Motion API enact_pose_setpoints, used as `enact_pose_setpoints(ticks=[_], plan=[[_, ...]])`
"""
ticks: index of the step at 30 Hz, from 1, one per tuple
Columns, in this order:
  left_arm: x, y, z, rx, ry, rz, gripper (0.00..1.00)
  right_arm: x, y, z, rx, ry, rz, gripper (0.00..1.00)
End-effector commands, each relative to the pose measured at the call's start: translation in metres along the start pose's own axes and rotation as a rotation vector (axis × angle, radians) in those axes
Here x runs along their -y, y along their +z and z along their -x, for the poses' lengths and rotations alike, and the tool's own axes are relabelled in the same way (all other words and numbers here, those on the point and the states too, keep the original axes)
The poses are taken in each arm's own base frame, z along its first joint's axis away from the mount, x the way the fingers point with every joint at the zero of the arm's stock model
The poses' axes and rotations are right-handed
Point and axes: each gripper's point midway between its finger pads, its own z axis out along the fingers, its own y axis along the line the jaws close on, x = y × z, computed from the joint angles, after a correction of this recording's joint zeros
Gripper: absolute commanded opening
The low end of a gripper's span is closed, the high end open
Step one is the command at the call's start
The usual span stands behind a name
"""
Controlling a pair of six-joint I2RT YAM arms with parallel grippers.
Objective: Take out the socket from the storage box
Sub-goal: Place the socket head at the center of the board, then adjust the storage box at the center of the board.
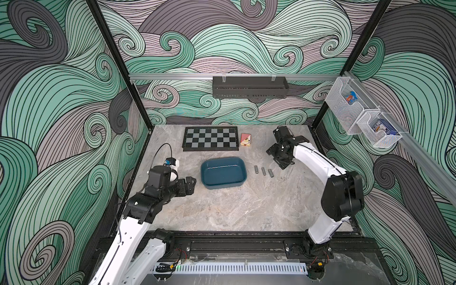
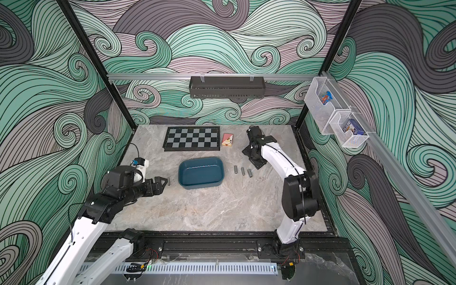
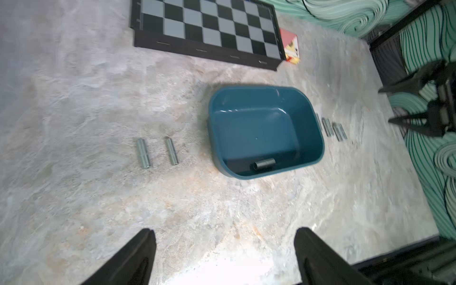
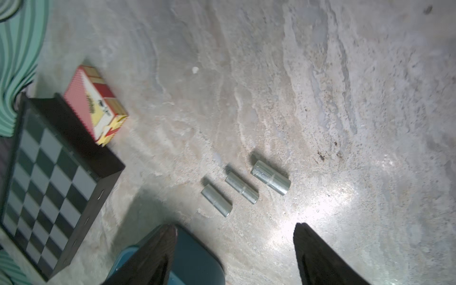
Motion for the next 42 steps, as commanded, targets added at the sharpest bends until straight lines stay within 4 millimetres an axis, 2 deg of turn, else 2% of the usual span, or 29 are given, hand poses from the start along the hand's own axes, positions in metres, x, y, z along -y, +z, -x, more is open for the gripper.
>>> enact_pose_setpoints(ticks=[1,4,7,11,13,16,19,22,26,31,36,42], plan=[[0.047,0.001,0.014,-0.073,0.069,-0.213,0.80,0.002,-0.022,-0.002,0.027,-0.300,0.074,0.78],[0.054,0.019,0.026,-0.118,0.131,-0.191,0.80,0.005,-0.040,-0.012,0.037,-0.443,0.159,0.78],[0.062,0.041,0.025,-0.211,0.223,-0.161,0.76,0.005,-0.051,-0.027,0.040,-0.577,0.259,0.76],[0.065,0.057,0.017,-0.328,0.267,-0.136,0.73,-0.013,-0.061,-0.065,-0.054,-0.734,0.437,0.71],[0.064,0.063,0.017,-0.338,0.266,-0.130,0.73,-0.032,-0.063,-0.089,-0.088,-0.829,0.505,0.69],[0.066,0.068,0.013,-0.356,0.253,-0.151,0.71,-0.055,-0.048,-0.115,-0.123,-0.954,0.485,0.67],[0.063,0.071,0.006,-0.367,0.247,-0.144,0.71,-0.068,-0.028,-0.122,-0.186,-0.923,0.461,0.63],[0.060,0.071,0.000,-0.363,0.244,-0.145,0.71,-0.077,-0.006,-0.132,-0.208,-0.974,0.404,0.62],[0.057,0.071,-0.005,-0.349,0.236,-0.146,0.71,-0.071,0.024,-0.127,-0.223,-0.964,0.253,0.59],[0.056,0.071,-0.010,-0.343,0.229,-0.155,0.70,-0.066,0.047,-0.121,-0.223,-0.963,0.156,0.52],[0.056,0.071,-0.013,-0.343,0.224,-0.158,0.69,-0.062,0.063,-0.132,-0.287,-0.955,0.127,0.40],[0.054,0.071,-0.012,-0.329,0.229,-0.149,0.69,-0.061,0.074,-0.141,-0.321,-0.955,0.116,0.39]])
